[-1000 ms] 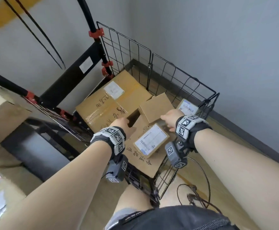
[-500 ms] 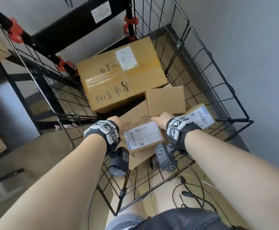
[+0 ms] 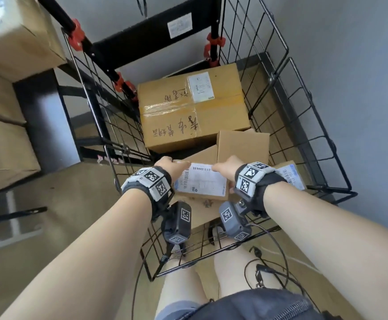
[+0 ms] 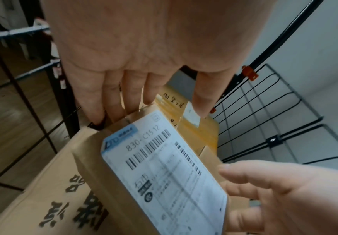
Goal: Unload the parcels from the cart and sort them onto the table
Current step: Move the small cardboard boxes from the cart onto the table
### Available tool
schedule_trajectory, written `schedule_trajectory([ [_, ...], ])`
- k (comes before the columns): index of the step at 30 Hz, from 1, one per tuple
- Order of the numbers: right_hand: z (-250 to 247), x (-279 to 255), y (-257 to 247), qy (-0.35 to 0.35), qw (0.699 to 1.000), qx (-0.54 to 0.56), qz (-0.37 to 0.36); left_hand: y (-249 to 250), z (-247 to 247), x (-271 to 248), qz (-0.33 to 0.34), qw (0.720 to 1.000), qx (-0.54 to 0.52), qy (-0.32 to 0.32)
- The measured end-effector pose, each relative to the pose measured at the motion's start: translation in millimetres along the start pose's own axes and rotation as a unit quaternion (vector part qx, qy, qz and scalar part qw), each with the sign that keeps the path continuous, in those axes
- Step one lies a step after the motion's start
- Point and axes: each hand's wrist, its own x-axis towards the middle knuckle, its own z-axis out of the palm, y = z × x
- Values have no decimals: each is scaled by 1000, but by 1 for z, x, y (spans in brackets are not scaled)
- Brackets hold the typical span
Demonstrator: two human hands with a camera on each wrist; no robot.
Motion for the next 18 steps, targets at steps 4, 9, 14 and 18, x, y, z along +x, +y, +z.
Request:
schedule_trajectory([
  [4,-1,-35,-24,4,999,17,-45,10,-32,-33,58,997,-33,38],
  [9,-9,-91,-64,53,988,-53,-137,18,-76,-61,159,978,-115,68],
  [14,-18,-148,-107,187,940,-138,-249,24,-130,-137,232,944,-208,105],
  [18,-16,-173,-140,206,912,-131,-330,8,-162,-165,268,913,-277,134],
])
